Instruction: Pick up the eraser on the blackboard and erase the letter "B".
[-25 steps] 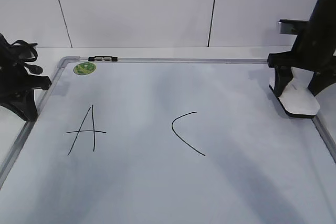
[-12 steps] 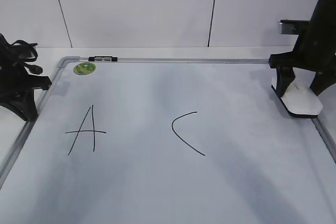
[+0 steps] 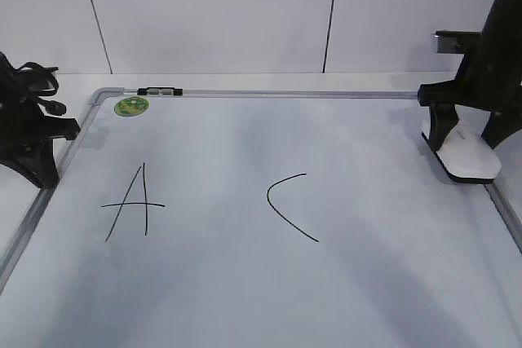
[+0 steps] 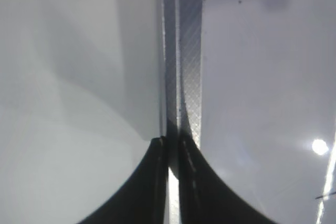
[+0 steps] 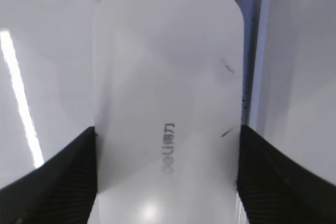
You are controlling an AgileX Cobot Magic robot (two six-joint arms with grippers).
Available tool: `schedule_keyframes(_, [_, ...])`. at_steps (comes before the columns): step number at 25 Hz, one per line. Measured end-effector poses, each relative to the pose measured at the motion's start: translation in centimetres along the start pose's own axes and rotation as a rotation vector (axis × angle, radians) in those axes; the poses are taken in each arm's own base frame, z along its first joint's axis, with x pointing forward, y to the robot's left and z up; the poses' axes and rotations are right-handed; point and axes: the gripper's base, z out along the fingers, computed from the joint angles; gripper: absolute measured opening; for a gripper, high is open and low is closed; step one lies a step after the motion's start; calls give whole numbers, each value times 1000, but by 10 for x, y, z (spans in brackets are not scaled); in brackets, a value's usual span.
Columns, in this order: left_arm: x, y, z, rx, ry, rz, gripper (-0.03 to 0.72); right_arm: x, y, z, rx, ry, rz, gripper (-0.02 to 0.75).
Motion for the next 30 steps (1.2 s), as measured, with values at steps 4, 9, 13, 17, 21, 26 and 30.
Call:
schedule_keyframes(4, [0,0,0,2,0,-1,16,0,0,0,0,0,0,618])
schedule_keyframes(9, [0,0,0,5,0,-3,16,0,0,-1,0,-2,0,645])
schedule_keyframes(13, [0,0,0,5,0,-3,16,0,0,-1,0,-2,0,645])
schedule_keyframes(17, [0,0,0,5,0,-3,16,0,0,-1,0,-2,0,644])
schedule_keyframes(21, [0,0,0,5,0,-3,17,1,0,-9,-2,-23,-1,639])
schedule_keyframes(26, [0,0,0,5,0,1,35,5,1,-27,-7,-63,-1,624])
schedule_keyframes(30, [0,-1,0,8,7,8,115,7,1,-35,-10,-82,-1,615])
